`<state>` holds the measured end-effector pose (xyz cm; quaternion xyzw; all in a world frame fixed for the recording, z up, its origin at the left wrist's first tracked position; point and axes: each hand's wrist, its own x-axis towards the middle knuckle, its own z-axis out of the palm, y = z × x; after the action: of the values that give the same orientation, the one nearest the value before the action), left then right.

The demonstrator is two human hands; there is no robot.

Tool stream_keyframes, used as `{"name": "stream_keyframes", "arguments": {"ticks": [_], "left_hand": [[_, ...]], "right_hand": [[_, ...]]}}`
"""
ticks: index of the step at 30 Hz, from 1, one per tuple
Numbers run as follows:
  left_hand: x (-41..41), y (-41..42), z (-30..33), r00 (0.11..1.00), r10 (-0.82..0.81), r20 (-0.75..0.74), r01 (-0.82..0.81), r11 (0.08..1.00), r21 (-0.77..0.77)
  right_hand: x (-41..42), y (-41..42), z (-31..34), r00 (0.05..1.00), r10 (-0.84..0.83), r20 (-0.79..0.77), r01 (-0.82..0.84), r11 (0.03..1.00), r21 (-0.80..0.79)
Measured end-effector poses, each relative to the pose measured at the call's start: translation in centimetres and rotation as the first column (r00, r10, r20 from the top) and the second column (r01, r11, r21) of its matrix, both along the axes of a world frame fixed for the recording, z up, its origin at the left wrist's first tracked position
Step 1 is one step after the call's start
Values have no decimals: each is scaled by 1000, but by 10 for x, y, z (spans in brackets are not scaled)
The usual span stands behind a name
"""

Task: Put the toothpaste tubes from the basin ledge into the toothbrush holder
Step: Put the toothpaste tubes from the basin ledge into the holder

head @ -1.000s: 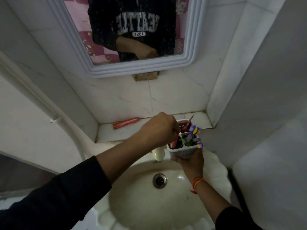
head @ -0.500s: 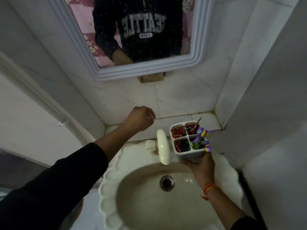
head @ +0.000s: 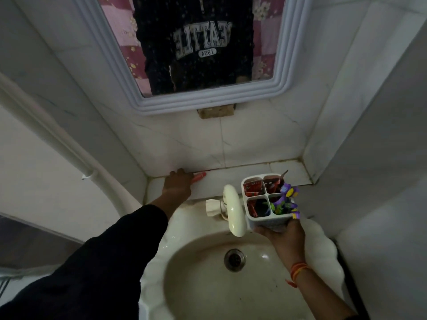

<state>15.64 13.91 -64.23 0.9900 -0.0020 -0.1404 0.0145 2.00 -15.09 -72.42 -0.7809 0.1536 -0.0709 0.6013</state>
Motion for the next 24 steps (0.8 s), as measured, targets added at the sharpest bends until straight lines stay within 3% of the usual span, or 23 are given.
{"name": "stream_keyframes", "arguments": {"ticks": [4,7,12,15,19,24], "left_hand": [[-2,-9,13,993,106,55,-96,980,-173],[-8,-22,37,970,190,151,-117,912,-392],[-31,-52,96,881,224,416,106,764,-636],[-47,-73,135,874,176,453,177,753,-633],[-67,-103,166,917,-60,395,287,788,-545],[-74,-131,160,933,-282,224,354,833,-424]], "right_hand": [[2,-1,1,1000,7,-7,-7,1000,17],[2,-2,1,1000,11,1,-11,1000,23],[2,-3,1,999,-9,-32,11,998,56],[1,-4,6,999,29,-38,-27,998,59],[1,0,12,1000,-8,0,8,993,116],[-5,-2,19,999,10,32,-13,996,88]]}}
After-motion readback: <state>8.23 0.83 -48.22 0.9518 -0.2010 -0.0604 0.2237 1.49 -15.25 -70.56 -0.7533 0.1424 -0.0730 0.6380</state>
